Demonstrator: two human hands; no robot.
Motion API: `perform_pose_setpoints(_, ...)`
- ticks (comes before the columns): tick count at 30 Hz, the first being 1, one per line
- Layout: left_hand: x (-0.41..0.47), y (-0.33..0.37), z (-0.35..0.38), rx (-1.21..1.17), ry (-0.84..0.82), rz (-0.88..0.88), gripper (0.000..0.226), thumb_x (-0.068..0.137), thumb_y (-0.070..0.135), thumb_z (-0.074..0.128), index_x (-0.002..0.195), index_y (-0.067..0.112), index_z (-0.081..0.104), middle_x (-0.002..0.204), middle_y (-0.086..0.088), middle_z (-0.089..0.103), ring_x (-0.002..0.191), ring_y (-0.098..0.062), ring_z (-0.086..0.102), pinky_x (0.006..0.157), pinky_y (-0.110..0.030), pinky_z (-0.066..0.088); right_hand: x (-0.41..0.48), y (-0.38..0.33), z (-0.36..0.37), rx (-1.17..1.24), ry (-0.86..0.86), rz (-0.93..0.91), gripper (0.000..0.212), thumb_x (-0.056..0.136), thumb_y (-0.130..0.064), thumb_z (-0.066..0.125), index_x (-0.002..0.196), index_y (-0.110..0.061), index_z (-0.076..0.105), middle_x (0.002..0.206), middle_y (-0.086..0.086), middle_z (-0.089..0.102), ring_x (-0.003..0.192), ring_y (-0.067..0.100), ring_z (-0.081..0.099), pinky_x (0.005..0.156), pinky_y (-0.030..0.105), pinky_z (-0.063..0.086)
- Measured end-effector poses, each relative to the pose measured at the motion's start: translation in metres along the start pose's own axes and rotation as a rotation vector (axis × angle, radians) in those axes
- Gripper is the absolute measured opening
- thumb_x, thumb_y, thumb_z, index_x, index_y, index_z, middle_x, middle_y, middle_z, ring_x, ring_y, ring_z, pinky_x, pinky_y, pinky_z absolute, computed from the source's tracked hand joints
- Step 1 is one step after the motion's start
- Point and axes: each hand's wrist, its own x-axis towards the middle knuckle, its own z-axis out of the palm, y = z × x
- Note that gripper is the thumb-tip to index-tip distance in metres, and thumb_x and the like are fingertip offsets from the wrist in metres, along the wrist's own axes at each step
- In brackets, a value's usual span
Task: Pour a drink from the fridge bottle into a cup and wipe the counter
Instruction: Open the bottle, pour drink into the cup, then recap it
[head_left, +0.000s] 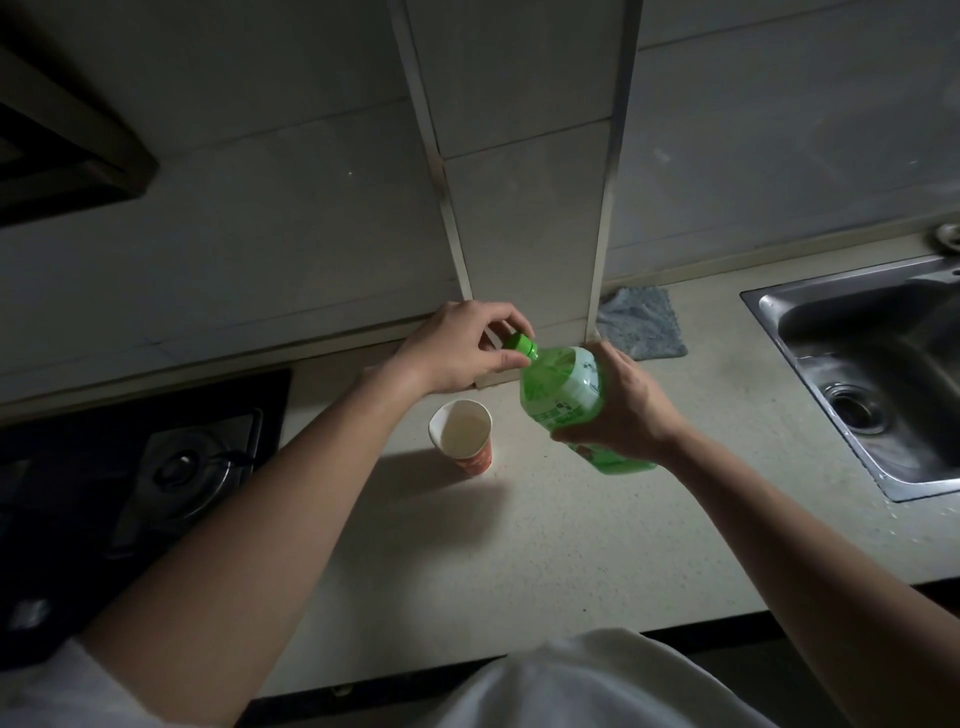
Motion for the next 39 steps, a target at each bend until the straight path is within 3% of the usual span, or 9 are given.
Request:
perform_pose_setpoints(4, -0.002, -0.003, 0.002, -0.059, -0.068, 0.037, 0.037, 0.078, 0.026, 0.079, 0.109, 0.041, 0.065, 0.117, 0.016, 0.063, 0.089, -0.005, 0.066, 0.087, -0.039, 0.056, -0.001, -0.001, 0.0, 0.022, -0.008, 0.005, 0.091, 0.049, -0.053, 0.085, 0.123, -0.02, 0.046, 0.114, -0.001, 0.058, 0.097, 0.016, 0.057, 0.079, 0.031, 0.053)
perform_pose_setpoints(7, -0.004, 0.0, 0.003, -0.085, -0.053, 0.043, 0.051, 0.074, 0.04, 0.079, 0.12, 0.041, 0.058, 0.12, 0.017, 0.06, 0.087, -0.004, 0.065, 0.082, -0.032, 0.054, 0.0, -0.002, 0.0, 0.026, -0.008, 0.005, 0.09, 0.049, -0.052, 0.086, 0.124, -0.02, 0.046, 0.114, -0.002, 0.058, 0.098, 0.016, 0.057, 0.079, 0.03, 0.051)
perform_pose_setpoints(10, -0.002, 0.001, 0.001, -0.04, 0.036, -0.029, 0.051, 0.076, 0.068, 0.06, 0.109, 0.029, 0.064, 0.098, 0.015, 0.066, 0.078, -0.002, 0.063, 0.071, -0.027, 0.05, -0.001, -0.003, 0.0, 0.016, -0.007, 0.017, 0.091, 0.048, -0.053, 0.085, 0.124, -0.021, 0.046, 0.114, -0.003, 0.058, 0.098, 0.016, 0.057, 0.08, 0.031, 0.052)
perform_pose_setpoints(13, 0.0, 0.0, 0.001, 0.044, 0.06, -0.079, 0.042, 0.083, 0.064, 0.059, 0.093, 0.024, 0.067, 0.072, 0.014, 0.063, 0.064, 0.002, 0.059, 0.06, -0.022, 0.041, -0.001, -0.003, 0.001, 0.009, -0.017, 0.016, 0.092, 0.047, -0.057, 0.082, 0.124, -0.021, 0.046, 0.114, -0.003, 0.058, 0.097, 0.016, 0.057, 0.08, 0.034, 0.054)
perform_pose_setpoints(18, 0.002, -0.009, 0.0, 0.009, -0.033, 0.021, 0.024, 0.081, 0.041, 0.075, 0.102, 0.041, 0.064, 0.097, 0.018, 0.066, 0.085, -0.007, 0.066, 0.084, -0.039, 0.056, -0.002, 0.0, 0.001, 0.031, -0.021, 0.025, 0.094, 0.046, -0.062, 0.079, 0.124, -0.022, 0.046, 0.116, -0.004, 0.058, 0.099, 0.015, 0.058, 0.081, 0.034, 0.055)
perform_pose_setpoints(24, -0.002, -0.004, 0.007, -0.039, -0.011, -0.004, 0.053, 0.074, 0.053, 0.074, 0.122, 0.038, 0.055, 0.108, 0.016, 0.061, 0.08, -0.007, 0.065, 0.081, -0.036, 0.056, -0.002, 0.002, 0.002, 0.022, 0.003, 0.021, 0.093, 0.048, -0.05, 0.089, 0.126, -0.021, 0.047, 0.117, -0.004, 0.058, 0.1, 0.014, 0.057, 0.08, 0.026, 0.047)
perform_pose_setpoints(28, 0.0, -0.001, 0.009, 0.023, 0.048, -0.083, 0.042, 0.084, 0.061, 0.061, 0.102, 0.023, 0.065, 0.085, 0.009, 0.068, 0.073, -0.001, 0.06, 0.06, -0.022, 0.042, -0.001, 0.002, 0.003, 0.014, 0.008, 0.019, 0.093, 0.047, -0.051, 0.089, 0.124, -0.023, 0.047, 0.116, -0.004, 0.059, 0.099, 0.014, 0.057, 0.081, 0.029, 0.049)
perform_pose_setpoints(35, 0.0, -0.011, 0.005, -0.01, -0.066, 0.034, 0.03, 0.086, 0.037, 0.071, 0.112, 0.043, 0.059, 0.109, 0.014, 0.062, 0.09, -0.01, 0.066, 0.086, -0.041, 0.055, -0.001, 0.002, 0.003, 0.025, -0.006, 0.03, 0.09, 0.047, -0.054, 0.086, 0.122, -0.024, 0.046, 0.114, -0.005, 0.059, 0.099, 0.015, 0.058, 0.08, 0.032, 0.053)
perform_pose_setpoints(39, -0.003, -0.005, 0.002, -0.05, 0.0, -0.027, 0.047, 0.082, 0.057, 0.064, 0.123, 0.036, 0.056, 0.105, 0.014, 0.062, 0.08, -0.004, 0.061, 0.078, -0.031, 0.052, -0.001, 0.0, 0.002, 0.03, -0.005, 0.026, 0.09, 0.047, -0.055, 0.084, 0.123, -0.023, 0.046, 0.113, -0.005, 0.059, 0.098, 0.015, 0.058, 0.081, 0.033, 0.054)
